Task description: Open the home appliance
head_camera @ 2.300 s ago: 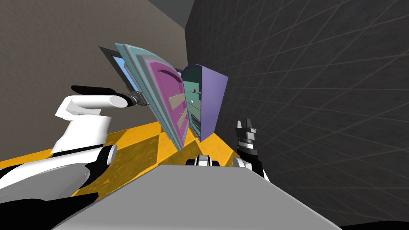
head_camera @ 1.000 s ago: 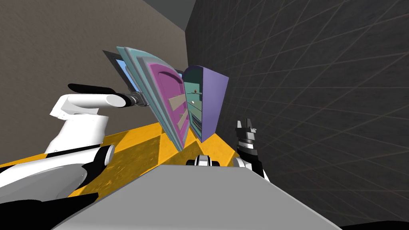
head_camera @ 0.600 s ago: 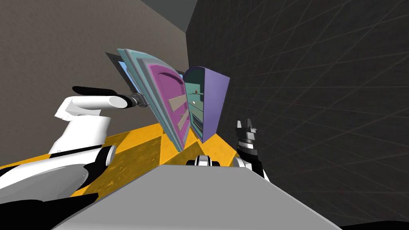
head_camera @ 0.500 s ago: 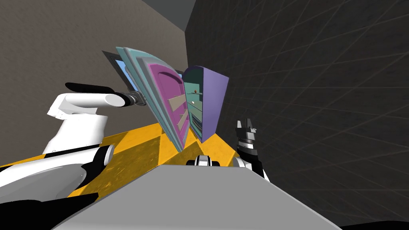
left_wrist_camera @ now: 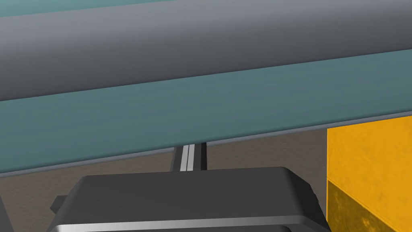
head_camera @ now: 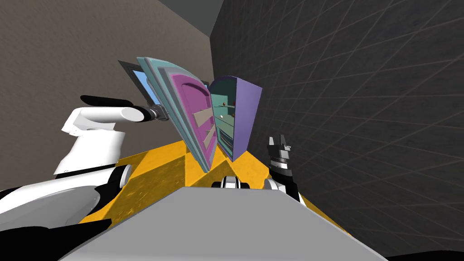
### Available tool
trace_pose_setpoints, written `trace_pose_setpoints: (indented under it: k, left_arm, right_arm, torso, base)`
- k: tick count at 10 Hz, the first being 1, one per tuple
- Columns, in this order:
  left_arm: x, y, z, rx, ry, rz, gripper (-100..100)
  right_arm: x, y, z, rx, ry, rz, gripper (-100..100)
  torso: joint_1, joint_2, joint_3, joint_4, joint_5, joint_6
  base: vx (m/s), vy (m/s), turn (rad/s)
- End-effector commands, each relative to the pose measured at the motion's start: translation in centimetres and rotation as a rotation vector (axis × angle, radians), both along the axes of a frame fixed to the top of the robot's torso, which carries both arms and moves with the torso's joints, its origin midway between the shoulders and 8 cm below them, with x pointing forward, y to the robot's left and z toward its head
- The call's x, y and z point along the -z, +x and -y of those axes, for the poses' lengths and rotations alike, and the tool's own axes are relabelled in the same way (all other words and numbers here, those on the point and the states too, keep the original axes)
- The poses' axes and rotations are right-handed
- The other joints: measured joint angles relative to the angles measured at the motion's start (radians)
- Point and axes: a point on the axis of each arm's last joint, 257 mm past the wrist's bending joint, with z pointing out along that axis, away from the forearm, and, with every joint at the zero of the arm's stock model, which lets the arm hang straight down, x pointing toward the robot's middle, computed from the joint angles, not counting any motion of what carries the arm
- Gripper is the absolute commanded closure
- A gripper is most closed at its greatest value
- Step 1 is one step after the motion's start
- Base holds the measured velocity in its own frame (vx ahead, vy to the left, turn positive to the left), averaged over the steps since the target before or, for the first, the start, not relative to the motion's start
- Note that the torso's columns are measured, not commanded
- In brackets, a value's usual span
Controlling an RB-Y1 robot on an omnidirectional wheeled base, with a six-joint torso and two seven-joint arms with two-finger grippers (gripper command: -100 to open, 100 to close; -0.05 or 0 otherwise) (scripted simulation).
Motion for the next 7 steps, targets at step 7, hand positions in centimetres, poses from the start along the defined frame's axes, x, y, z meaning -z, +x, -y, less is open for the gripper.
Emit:
trace_pose_setpoints:
  k: [7]
  left_arm:
    - [0.5,1.1,3.9,0.104,-0.02,0.015,100]
  right_arm:
    - [0.0,0.0,0.0,0.0,0.0,0.0,0]
  torso:
    - [0.002,0.004,0.003,-0.002,0.004,-0.002]
  base:
    - [-0.04,0.326,-0.067]
